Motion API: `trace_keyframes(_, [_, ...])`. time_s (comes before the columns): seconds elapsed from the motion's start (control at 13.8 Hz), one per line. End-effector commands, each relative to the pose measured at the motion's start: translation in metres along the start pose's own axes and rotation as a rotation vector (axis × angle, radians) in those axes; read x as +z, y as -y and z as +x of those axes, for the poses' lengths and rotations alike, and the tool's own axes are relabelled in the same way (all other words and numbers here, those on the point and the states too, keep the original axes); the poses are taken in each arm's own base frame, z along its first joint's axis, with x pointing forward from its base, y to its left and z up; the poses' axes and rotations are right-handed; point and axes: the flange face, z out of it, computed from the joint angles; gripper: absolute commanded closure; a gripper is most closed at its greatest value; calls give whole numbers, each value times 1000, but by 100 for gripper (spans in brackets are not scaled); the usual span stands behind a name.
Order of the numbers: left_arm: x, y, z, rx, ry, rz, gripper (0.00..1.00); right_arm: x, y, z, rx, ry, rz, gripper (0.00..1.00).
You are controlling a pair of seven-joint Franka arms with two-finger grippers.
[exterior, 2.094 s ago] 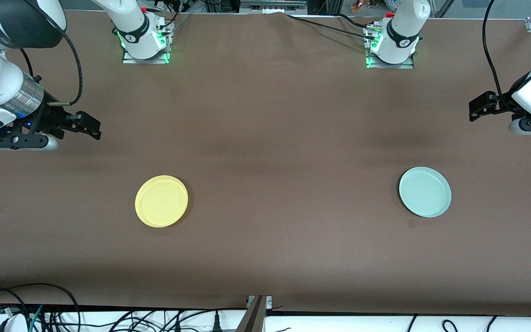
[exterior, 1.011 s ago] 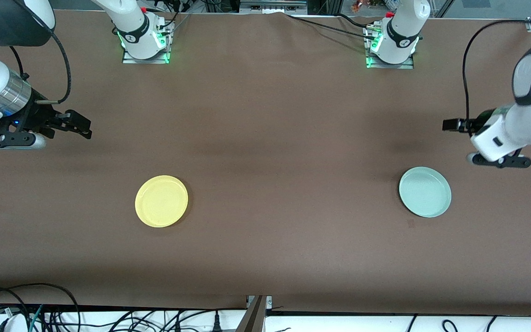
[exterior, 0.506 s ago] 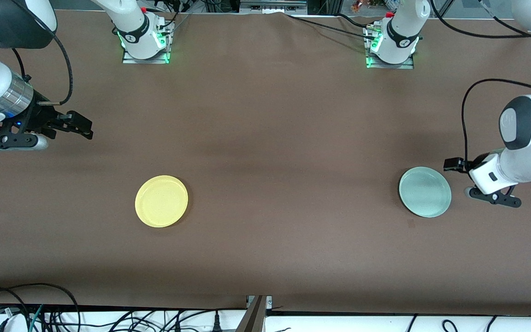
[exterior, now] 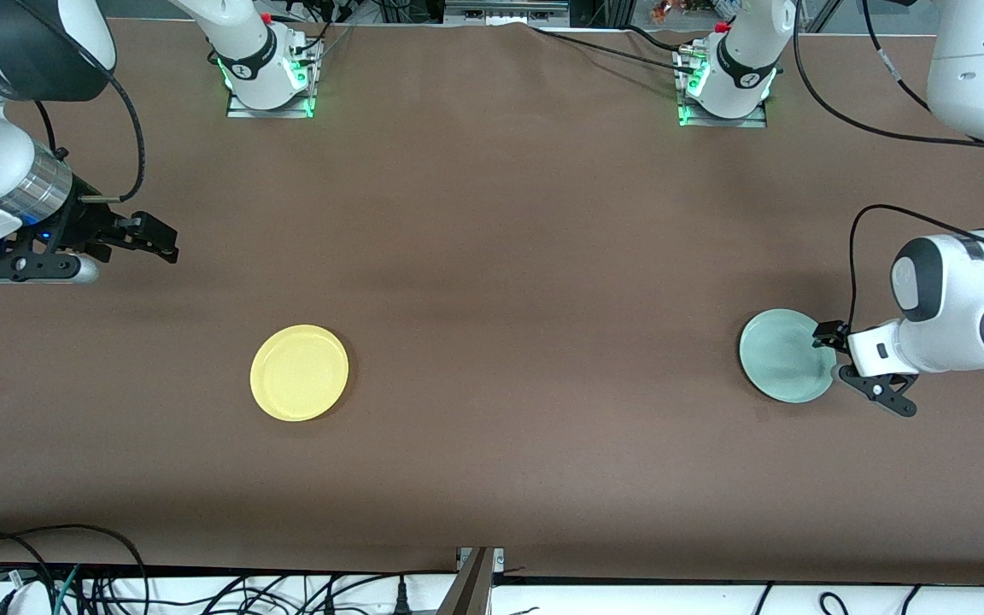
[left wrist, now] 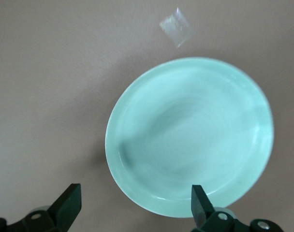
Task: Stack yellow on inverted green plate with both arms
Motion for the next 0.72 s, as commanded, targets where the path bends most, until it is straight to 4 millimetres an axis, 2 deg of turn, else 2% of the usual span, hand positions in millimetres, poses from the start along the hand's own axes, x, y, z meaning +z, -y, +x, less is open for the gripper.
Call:
trace_keyframes(0.0, [19, 9, -1, 42, -50, -38, 0, 22, -7, -4, -57, -20, 16, 0])
trace_keyframes(0.22, [35, 5, 7, 53, -60, -41, 0, 35, -13, -3, -78, -24, 16, 0])
trace_keyframes(0.29, [40, 5, 7, 55, -59, -42, 0, 43, -12, 0, -78, -18, 14, 0])
trace_keyframes(0.36, [47, 5, 7, 54, -53, -49, 4, 56, -12, 5, -77, -13, 10, 0])
trace_keyframes(0.43, [55, 9, 4, 45, -52, -53, 19, 73, -11, 12, -76, -8, 8, 0])
trace_keyframes(0.51, [57, 9, 4, 47, -50, -55, 41, 92, -12, 18, -63, -16, 21, 0])
trace_keyframes(0.65, [57, 8, 4, 56, -52, -54, 73, 130, -11, 28, -50, -17, 29, 0])
